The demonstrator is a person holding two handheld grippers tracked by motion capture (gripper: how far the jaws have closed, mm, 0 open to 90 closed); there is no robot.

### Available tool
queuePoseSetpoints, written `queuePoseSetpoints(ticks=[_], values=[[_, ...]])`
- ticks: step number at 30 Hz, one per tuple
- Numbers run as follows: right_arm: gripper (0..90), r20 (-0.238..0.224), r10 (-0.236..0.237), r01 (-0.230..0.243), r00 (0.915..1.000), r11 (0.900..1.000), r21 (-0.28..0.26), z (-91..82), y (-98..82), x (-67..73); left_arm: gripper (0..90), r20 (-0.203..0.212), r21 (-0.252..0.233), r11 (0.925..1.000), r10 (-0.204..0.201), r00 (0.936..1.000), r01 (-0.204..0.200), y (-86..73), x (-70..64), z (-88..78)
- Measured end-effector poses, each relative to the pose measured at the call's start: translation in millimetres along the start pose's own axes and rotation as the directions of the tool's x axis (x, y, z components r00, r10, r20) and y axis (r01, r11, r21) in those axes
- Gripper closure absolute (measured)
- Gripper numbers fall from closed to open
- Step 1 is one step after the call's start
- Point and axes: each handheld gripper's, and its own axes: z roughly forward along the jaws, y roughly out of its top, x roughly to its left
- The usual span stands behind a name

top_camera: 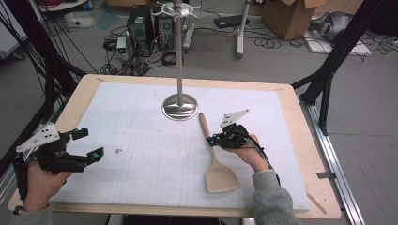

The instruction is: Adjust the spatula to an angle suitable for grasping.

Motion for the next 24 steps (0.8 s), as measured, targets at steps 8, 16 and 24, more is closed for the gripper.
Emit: queuePoseSetpoints(ticks=[8,16,24], values=[[90.0,-0.012,-0.054,0.054,0.9985,0.997,0.055,10.2,3.7,15.2,1.8,0.004,-0.004,1.0,-0.003,1.0,0.003,0.7,0.6,0.0],[90.0,-0.01,-0.07,0.071,0.9975,0.993,0.098,17.2,3.6,22.7,1.7,0.002,-0.007,1.0,-0.006,1.0,0.006,0.7,1.7,-1.2],[90.0,-0.007,-0.057,0.057,0.9984,0.992,0.109,19.2,2.2,24.6,1.7,0.004,-0.005,0.9999,-0.009,1.0,0.009,0.3,2.0,0.6]])
